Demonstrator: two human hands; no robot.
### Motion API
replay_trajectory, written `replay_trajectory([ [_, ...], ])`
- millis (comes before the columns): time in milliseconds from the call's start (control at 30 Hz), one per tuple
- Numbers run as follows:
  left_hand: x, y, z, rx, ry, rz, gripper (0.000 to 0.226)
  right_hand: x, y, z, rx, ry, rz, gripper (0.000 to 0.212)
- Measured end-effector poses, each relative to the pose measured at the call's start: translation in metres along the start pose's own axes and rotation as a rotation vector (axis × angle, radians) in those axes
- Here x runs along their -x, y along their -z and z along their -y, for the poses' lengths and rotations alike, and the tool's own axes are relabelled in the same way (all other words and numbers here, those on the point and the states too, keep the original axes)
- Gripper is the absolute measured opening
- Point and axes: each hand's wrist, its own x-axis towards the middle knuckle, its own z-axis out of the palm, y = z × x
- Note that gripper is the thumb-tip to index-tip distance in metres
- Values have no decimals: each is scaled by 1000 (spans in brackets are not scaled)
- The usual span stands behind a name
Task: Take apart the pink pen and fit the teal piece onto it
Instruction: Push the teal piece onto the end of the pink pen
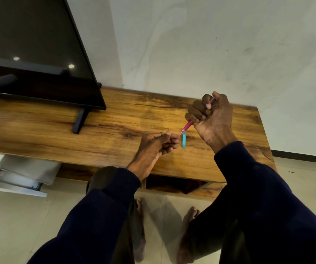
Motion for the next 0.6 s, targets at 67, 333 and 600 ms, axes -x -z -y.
replay_trajectory([
  [67,-1,0,0,9,3,-2,22,-1,-1,0,0,-2,5,51],
  [333,0,-4,-2,5,-30,47,29,1,-7,3,-15,-4,-6,51],
  [600,4,-8,-2,21,-40,49,34,3,-9,7,-18,-5,-4,52],
])
